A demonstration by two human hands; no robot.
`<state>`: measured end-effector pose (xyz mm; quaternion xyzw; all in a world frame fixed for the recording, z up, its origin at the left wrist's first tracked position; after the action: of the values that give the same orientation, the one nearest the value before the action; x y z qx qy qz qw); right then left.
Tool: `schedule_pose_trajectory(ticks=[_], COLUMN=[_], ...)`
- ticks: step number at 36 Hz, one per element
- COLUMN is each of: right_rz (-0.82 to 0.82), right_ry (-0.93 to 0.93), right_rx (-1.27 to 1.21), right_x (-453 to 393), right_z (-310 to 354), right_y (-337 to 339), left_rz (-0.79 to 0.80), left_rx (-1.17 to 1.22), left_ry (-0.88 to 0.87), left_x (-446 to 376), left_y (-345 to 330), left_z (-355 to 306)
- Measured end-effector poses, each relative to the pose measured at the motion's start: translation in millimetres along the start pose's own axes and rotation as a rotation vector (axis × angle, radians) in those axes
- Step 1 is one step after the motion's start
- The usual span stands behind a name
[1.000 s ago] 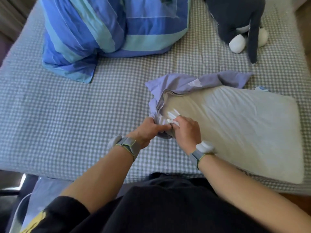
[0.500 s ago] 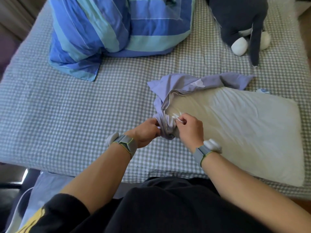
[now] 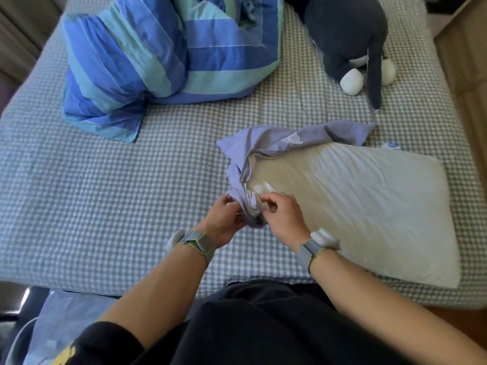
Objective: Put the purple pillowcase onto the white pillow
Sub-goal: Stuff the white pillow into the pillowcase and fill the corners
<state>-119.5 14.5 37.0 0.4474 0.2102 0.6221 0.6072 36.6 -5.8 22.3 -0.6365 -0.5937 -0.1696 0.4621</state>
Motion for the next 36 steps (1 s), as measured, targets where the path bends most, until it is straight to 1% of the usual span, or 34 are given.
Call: schedule_pose_trajectory(ticks=[2, 5, 6, 10, 13, 16, 18, 20, 22, 24, 26, 28, 30, 32, 33, 35, 36], right_rz=[0.05, 0.138, 0.154, 0.216, 0.256, 0.263, 0.27, 0.275, 0.304, 0.331, 0.355, 0.365, 0.339, 0.277, 0.256, 0.252, 0.266], right_ry=[0.005, -0.027, -0.027, -0.047, -0.057, -0.036, -0.043, -0.065, -0.089, -0.107, -0.12, -0.154, -0.223, -0.257, -0.285, -0.373, -0.417], right_rx=[0.011, 0.071, 0.079, 0.163, 0.171, 0.231, 0.23, 0.168, 0.081, -0.009, -0.075, -0.111, -0.162, -0.269, -0.354, -0.564, -0.627], right_x=[-1.5, -5.8, -11.1, -12.9, -10.8, -8.4, -5.7, -4.2, -3.4, -2.2, 0.3, 2.7, 4.9, 6.2, 7.0, 10.7, 15.1], right_z=[-1.6, -5.8, 1.8, 10.6, 16.0, 18.8, 19.6, 18.8, 18.5, 20.3, 27.5, 30.6, 29.5, 25.1, 20.8, 8.2, 0.0], right_y=[-3.1, -6.2, -7.1, -9.7, -9.7, -8.4, -7.3, -7.2, -7.6, -9.0, -10.7, -8.7, -5.1, 0.7, 2.5, 0.7, -3.4], left_rz=[-0.009, 0.033, 0.021, 0.011, -0.086, -0.182, -0.217, -0.215, -0.185, -0.136, -0.141, -0.111, -0.082, -0.091, -0.124, -0.183, -0.194], left_rx=[0.023, 0.046, 0.04, 0.037, 0.033, -0.106, -0.167, -0.174, -0.11, -0.023, 0.036, 0.163, 0.198, 0.041, -0.044, -0.228, -0.319], left_ry=[0.029, 0.063, 0.043, 0.048, 0.054, 0.075, 0.093, 0.113, 0.148, 0.234, 0.315, 0.321, 0.292, 0.317, 0.31, 0.298, 0.279], left_x=[1.6, 6.5, 7.8, 7.5, 5.3, -1.1, -0.2, -2.1, -1.8, -2.0, -1.5, -6.4, -8.6, -6.6, -6.4, -8.0, -9.0], left_y=[-0.5, -10.3, -8.3, -14.4, -13.9, -10.8, -9.6, -8.2, -8.3, -9.5, -11.7, -19.5, -29.0, -32.8, -30.6, -24.4, -21.4], left_z=[0.4, 4.0, -5.1, -1.5, 0.6, 3.1, 2.4, 2.3, 1.8, 9.1, 21.0, 31.5, 30.6, 24.8, 21.3, 17.8, 17.5])
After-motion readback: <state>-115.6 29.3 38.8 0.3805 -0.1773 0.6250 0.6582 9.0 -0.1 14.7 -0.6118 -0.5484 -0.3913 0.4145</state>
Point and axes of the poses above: each hand's wrist, its own x-axis away from the middle knuckle, its own y-axis out of the back of the hand, z = x × y, the point moved 4 cm from there along -x, towards the middle knuckle, and after that the axes turned 13 degrees about x, right-handed, at the moved point
